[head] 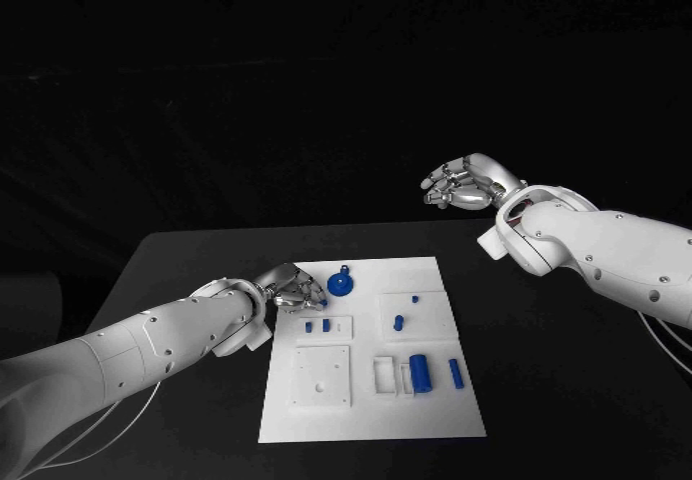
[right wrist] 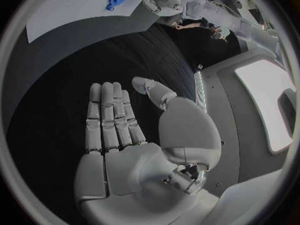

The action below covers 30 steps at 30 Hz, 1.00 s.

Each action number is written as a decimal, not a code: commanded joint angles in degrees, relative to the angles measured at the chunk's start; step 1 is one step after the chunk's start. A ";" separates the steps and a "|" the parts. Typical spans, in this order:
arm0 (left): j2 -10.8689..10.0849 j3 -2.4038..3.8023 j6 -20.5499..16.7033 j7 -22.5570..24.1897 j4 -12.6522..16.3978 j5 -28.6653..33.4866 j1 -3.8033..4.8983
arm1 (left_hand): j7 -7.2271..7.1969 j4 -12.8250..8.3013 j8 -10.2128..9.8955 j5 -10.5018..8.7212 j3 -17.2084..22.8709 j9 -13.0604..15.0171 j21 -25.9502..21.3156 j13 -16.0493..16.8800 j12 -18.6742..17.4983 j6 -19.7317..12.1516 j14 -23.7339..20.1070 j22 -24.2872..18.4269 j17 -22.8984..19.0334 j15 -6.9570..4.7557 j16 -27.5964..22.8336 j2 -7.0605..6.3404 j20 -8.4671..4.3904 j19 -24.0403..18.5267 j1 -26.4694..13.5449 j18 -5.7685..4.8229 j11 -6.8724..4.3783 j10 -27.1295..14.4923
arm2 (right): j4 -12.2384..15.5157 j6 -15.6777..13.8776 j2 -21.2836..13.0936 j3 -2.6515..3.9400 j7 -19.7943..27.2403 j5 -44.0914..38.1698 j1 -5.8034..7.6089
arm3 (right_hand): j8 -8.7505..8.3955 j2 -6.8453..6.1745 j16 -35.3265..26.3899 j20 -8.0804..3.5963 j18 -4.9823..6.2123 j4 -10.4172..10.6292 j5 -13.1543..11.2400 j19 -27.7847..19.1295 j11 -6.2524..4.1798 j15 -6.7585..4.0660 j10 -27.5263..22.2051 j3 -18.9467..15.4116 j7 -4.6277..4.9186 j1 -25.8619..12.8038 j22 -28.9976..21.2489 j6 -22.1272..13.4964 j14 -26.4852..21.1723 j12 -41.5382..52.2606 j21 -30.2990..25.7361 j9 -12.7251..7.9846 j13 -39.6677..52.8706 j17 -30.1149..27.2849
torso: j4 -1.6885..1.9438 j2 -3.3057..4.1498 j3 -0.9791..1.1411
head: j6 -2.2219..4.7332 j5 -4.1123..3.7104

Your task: Assemble the parts on the task board

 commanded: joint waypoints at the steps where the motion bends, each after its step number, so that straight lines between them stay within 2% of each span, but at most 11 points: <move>1: 0.17 0.04 -0.35 1.43 0.45 2.72 -0.11 | 0.16 -0.37 0.33 0.24 -0.04 -0.05 0.39 0.08 0.34 0.32 0.20 0.86 0.07 0.07 0.21 0.07 -3.99 0.38 0.51 -0.23 -0.10 0.12 | 0.08 0.24 0.01 0.01 0.75 -0.02 -0.03 | 0.30 -0.03 0.40 -0.02 0.00 0.02 0.33 0.33 0.00 0.43 0.24 -0.39 0.23 -0.74 0.08 -0.06 0.02 -0.34 -0.39 -0.09 -0.07 -0.09 | 0.01 -0.01 0.00 | 0.02 -0.02; 13: 0.38 0.04 -0.05 0.81 0.00 1.03 -0.11 | 0.13 -0.42 0.37 0.07 -0.15 -0.08 0.44 0.15 0.51 0.32 0.27 0.85 0.10 0.04 0.22 -0.01 -4.01 0.46 0.36 -0.21 -0.13 0.16 | 0.12 0.28 -0.03 0.01 0.72 0.01 -0.04 | 0.30 -0.01 0.41 -0.03 0.00 0.03 0.34 0.35 0.00 0.43 0.25 -0.42 0.23 -0.75 0.11 -0.05 0.01 -0.37 -0.45 -0.10 -0.07 -0.11 | 0.03 0.00 0.04 | 0.08 -0.09; 30: 0.37 0.02 0.34 -0.36 0.18 -6.59 -0.11 | 0.12 -0.64 0.39 -0.14 -0.19 -0.13 0.47 0.17 0.59 0.26 0.25 0.85 0.11 0.02 0.18 -0.24 -4.03 0.46 0.42 -0.18 -0.15 0.05 | 0.20 0.43 -0.10 0.01 0.62 0.07 -0.04 | 0.30 -0.02 0.42 -0.03 0.00 0.02 0.35 0.38 0.00 0.43 0.26 -0.45 0.23 -0.76 0.15 -0.05 0.01 -0.39 -0.51 -0.11 -0.07 -0.14 | 0.04 0.00 0.00 | -0.25 -0.09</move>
